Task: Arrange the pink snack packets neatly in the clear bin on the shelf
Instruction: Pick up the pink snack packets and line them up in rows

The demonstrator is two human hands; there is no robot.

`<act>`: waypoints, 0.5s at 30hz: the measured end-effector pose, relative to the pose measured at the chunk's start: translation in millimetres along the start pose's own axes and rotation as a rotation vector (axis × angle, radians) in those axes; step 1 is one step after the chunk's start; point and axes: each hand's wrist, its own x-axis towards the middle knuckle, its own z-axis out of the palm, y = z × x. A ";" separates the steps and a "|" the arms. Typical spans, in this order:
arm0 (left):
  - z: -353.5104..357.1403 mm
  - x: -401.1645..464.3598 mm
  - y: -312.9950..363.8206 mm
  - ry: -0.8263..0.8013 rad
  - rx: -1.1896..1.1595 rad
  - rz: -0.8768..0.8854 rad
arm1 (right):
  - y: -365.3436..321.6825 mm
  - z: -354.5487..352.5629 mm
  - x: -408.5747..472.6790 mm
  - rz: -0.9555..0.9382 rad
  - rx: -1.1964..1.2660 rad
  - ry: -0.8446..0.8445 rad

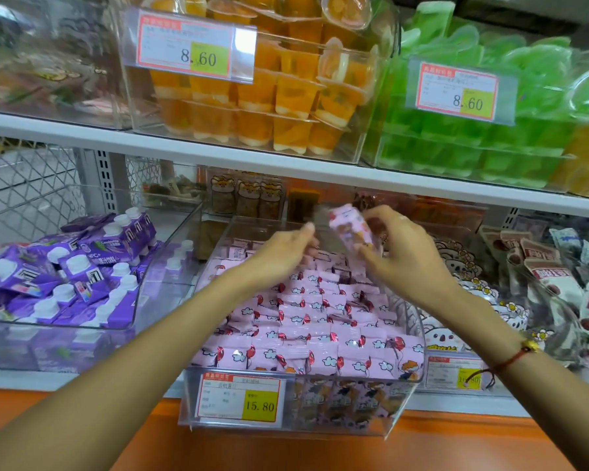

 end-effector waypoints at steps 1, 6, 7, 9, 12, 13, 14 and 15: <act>3.4 -1.2 -4.7 -0.046 0.123 0.045 | 3.3 0.3 0.7 0.077 0.059 0.000; 8.7 0.0 -28.7 -0.241 0.725 0.215 | 10.1 11.6 5.9 0.301 0.273 -0.079; 8.7 -0.2 -29.3 -0.235 0.802 0.239 | 9.7 14.5 7.3 0.300 0.256 -0.089; 8.4 0.6 -29.8 -0.219 0.891 0.261 | 9.8 21.5 9.3 0.247 0.171 -0.134; 9.5 0.7 -28.7 -0.178 0.931 0.273 | 13.2 24.1 12.2 0.150 -0.006 -0.221; 9.6 0.2 -28.3 -0.167 0.921 0.271 | 14.7 22.1 13.4 0.145 -0.026 -0.237; 9.8 0.1 -27.7 -0.161 0.905 0.264 | 16.3 19.1 15.0 0.148 -0.040 -0.241; 10.0 0.1 -27.0 -0.160 0.889 0.259 | 17.5 15.9 17.1 0.141 -0.062 -0.233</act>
